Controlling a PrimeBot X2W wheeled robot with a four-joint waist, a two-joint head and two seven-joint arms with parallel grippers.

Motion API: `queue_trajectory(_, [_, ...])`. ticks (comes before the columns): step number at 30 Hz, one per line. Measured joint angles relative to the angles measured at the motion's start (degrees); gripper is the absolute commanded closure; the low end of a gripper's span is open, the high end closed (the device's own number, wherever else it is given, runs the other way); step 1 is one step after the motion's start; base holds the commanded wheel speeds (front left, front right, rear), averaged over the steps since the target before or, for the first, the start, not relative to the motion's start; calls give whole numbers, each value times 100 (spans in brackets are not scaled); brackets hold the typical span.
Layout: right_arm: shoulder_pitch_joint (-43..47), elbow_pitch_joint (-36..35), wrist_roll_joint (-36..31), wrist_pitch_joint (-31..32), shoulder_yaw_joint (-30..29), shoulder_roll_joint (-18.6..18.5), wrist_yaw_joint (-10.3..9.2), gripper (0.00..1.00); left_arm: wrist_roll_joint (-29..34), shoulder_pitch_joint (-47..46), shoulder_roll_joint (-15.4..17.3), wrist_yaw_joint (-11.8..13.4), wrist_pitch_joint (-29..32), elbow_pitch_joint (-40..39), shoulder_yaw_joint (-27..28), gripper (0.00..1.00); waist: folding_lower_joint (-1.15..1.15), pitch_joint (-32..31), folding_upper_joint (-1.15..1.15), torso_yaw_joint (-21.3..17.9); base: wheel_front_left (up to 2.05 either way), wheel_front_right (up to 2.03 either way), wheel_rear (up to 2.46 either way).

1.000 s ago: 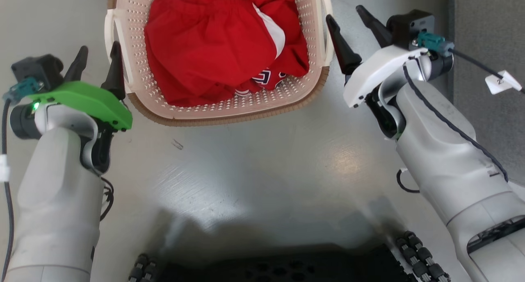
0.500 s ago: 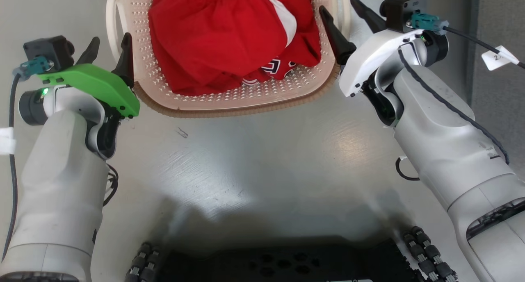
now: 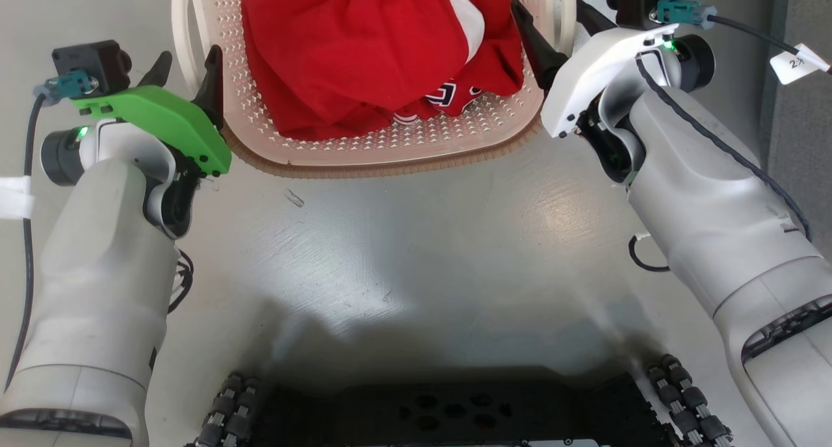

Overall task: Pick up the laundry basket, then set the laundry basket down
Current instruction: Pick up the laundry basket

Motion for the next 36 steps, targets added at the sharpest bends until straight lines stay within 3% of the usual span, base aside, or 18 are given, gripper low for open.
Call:
queue_trajectory(19, [-282, 203, 461, 51, 389, -2, -79, 0, -334, -352, 47, 0, 44, 420, -355, 0, 0, 101, 0, 0, 0, 0, 0])
queue_trajectory(20, [-298, 205, 503, 51, 409, -2, -79, 0, -364, -367, 48, 0, 44, 432, -372, 11, 0, 106, 0, -2, 0, 0, 0])
queue_trajectory(22, [-309, 210, 563, 51, 450, -2, -80, 0, -399, -400, 51, 0, 43, 456, -410, 52, 0, 113, 0, -5, 0, 0, 0])
queue_trajectory(23, [-309, 219, 584, 49, 475, -2, -86, 14, -408, -409, 52, 0, 43, 465, -427, 100, 0, 115, 0, -6, 0, 0, 0])
queue_trajectory(25, [-311, 236, 630, 49, 522, -2, -94, 88, -457, -411, 53, -1, 42, 498, -457, 100, 0, 118, 0, -9, 0, 0, 0])
queue_trajectory(26, [-314, 242, 648, 49, 542, -1, -94, 100, -468, -414, 48, -45, 33, 500, -479, 100, 0, 119, 0, -10, 0, 0, 0])
queue_trajectory(36, [-404, 300, 828, 43, 722, 46, -203, 100, -583, -463, 65, -45, -83, 584, -666, 100, 0, 105, 0, -26, 0, 0, 0])
